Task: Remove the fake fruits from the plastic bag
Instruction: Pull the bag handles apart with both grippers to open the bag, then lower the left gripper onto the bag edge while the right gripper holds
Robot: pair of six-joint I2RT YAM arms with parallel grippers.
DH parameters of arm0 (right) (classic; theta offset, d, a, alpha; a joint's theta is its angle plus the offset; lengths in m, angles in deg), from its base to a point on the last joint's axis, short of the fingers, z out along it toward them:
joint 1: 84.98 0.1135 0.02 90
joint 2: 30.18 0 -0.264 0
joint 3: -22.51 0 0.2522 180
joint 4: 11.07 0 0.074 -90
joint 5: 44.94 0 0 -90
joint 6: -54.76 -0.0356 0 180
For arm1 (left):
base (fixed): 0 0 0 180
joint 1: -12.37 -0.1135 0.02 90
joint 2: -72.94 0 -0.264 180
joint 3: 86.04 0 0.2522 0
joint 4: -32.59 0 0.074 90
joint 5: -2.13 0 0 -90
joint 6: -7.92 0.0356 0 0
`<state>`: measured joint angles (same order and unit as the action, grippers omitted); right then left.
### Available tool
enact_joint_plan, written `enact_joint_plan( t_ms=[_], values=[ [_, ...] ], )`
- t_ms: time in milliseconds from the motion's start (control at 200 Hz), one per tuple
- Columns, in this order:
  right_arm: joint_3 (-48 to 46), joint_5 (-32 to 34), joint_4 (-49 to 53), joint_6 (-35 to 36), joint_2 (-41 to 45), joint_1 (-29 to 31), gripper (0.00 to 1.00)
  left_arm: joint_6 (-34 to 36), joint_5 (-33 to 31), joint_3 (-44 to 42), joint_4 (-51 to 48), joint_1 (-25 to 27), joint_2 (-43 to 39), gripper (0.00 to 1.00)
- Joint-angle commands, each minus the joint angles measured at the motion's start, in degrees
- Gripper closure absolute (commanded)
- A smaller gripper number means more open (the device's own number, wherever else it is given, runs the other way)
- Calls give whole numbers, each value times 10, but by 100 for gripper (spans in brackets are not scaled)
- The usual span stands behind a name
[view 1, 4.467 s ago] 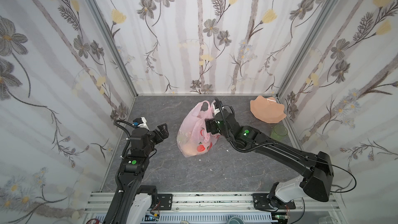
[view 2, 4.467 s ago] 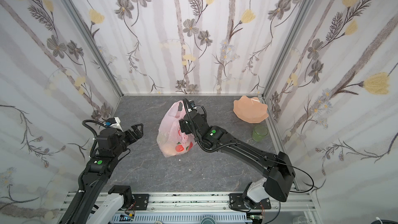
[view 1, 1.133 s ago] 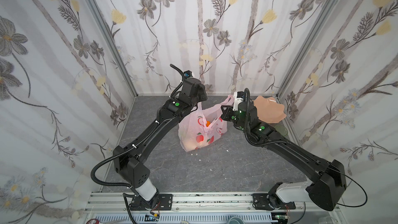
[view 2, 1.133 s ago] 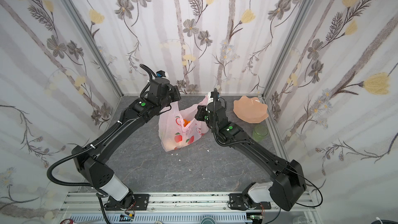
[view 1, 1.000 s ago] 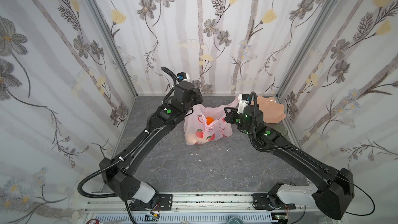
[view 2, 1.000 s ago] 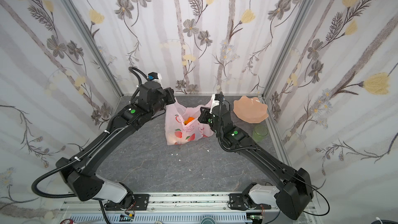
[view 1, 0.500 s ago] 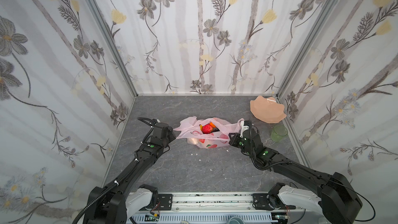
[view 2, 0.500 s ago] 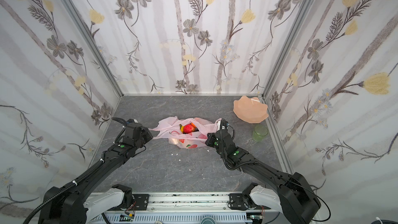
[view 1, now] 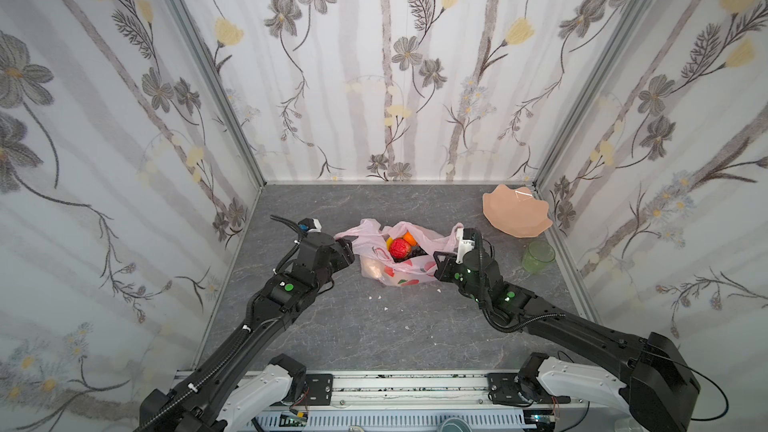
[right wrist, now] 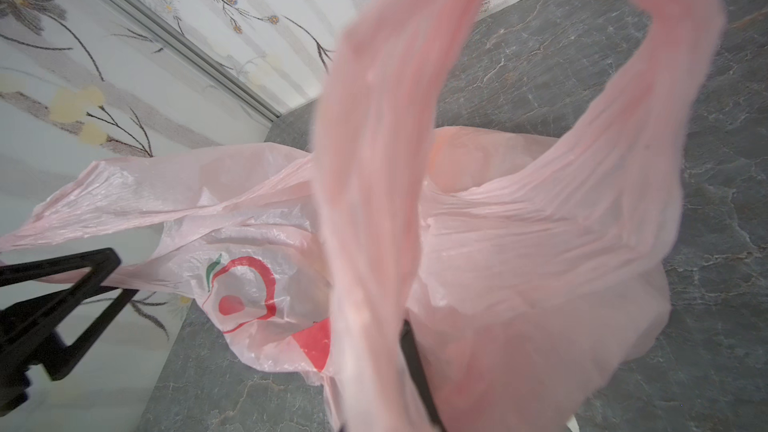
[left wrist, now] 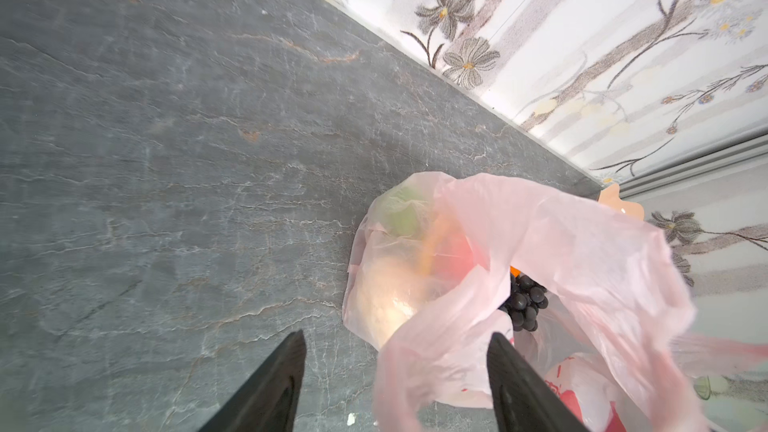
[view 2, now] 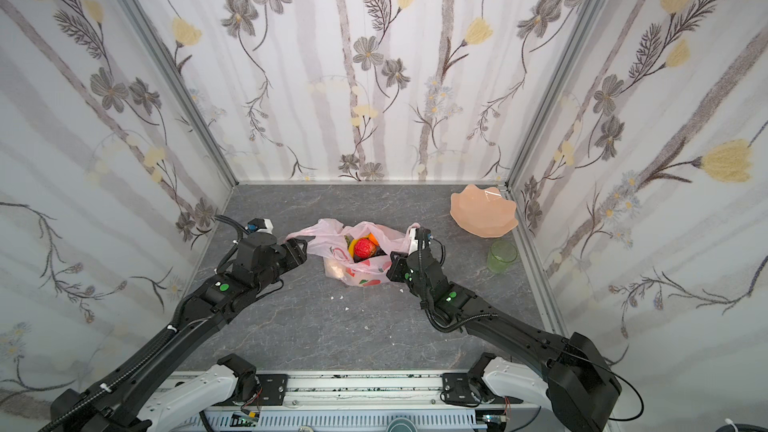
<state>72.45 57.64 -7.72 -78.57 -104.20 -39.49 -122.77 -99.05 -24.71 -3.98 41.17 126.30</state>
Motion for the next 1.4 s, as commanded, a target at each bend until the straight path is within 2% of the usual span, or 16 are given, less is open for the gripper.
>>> enact_joint_plan(
  t_ms=[0,80,135,190,275,360,430,530,699,809,909,1049,1279,1324,1394],
  values=[
    [11,27,-5,16,-12,11,100,17,-91,59,-116,16,-17,30],
    [13,28,-11,19,-20,12,100,28,-127,130,-176,42,2,30],
    [19,28,-10,21,-25,12,100,25,-158,179,-206,80,20,31],
    [25,30,-7,25,-29,30,100,1,-199,219,-225,139,33,34],
    [30,36,-4,28,-29,38,100,-54,-246,249,-222,259,53,35],
    [28,41,-6,29,-23,42,100,-87,-253,262,-212,328,105,35],
    [26,43,-10,29,-20,46,100,-90,-241,286,-181,356,149,34],
    [27,43,-10,30,-20,50,100,-87,-205,243,-96,351,176,34],
    [18,46,-17,29,-6,59,100,-91,-145,194,-26,278,234,33],
    [2,47,-29,30,8,69,100,-94,-179,178,-18,249,278,33],
    [-14,41,-54,48,16,86,100,-107,-160,161,-8,217,319,33],
    [-16,44,-55,68,13,113,100,-103,-150,139,39,196,342,24],
    [-25,55,-53,74,24,127,100,-81,-121,154,58,161,400,12],
    [-28,56,-59,74,29,128,100,-78,-118,155,64,156,406,13],
    [-32,58,-67,74,31,129,100,-67,-106,157,70,144,417,24]
  ],
)
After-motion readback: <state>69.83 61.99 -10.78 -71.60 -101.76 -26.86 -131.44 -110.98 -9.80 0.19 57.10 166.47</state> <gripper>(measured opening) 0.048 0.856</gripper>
